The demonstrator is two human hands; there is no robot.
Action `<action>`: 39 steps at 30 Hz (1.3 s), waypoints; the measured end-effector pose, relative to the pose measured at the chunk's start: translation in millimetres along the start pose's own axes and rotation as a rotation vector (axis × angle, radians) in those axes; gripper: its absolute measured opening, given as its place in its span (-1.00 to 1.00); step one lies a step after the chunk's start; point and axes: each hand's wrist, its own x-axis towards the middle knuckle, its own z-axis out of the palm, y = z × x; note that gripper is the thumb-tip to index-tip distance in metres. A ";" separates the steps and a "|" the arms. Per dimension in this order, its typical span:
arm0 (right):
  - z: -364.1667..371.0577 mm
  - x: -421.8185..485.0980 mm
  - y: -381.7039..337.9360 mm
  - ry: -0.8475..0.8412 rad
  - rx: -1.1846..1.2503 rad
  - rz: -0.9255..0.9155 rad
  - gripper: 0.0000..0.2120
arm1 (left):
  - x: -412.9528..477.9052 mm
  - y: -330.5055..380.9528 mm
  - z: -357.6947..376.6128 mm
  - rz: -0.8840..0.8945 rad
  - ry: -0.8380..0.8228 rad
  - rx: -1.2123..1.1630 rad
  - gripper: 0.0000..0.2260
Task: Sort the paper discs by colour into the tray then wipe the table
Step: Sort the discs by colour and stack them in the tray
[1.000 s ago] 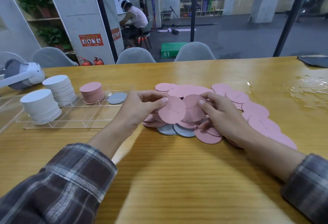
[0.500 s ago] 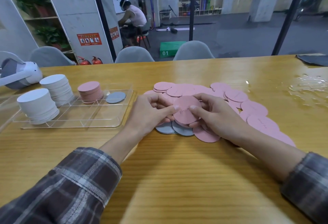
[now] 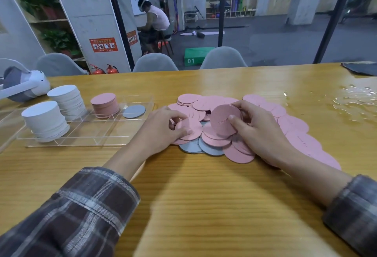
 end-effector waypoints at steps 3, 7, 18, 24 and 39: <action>-0.7 -0.7 -0.3 0.002 0.040 0.027 -0.86 | -0.4 0.8 -3.1 -0.026 0.050 -0.132 -0.85; -0.2 -1.6 -1.9 -0.024 0.083 0.068 -0.85 | 4.3 -1.0 -10.2 -0.076 0.063 -0.374 -0.94; 5.8 -3.8 -12.4 -0.195 0.212 0.156 -0.76 | -9.3 32.4 12.9 -0.156 0.004 -0.825 -0.88; 6.8 -6.5 -15.7 -0.242 0.175 0.106 -0.81 | -10.9 37.0 19.0 -0.140 0.040 -0.805 -0.82; 3.3 -2.0 -4.7 -0.099 0.007 0.017 -0.84 | -0.6 -1.2 2.4 -0.082 0.100 -0.012 -0.78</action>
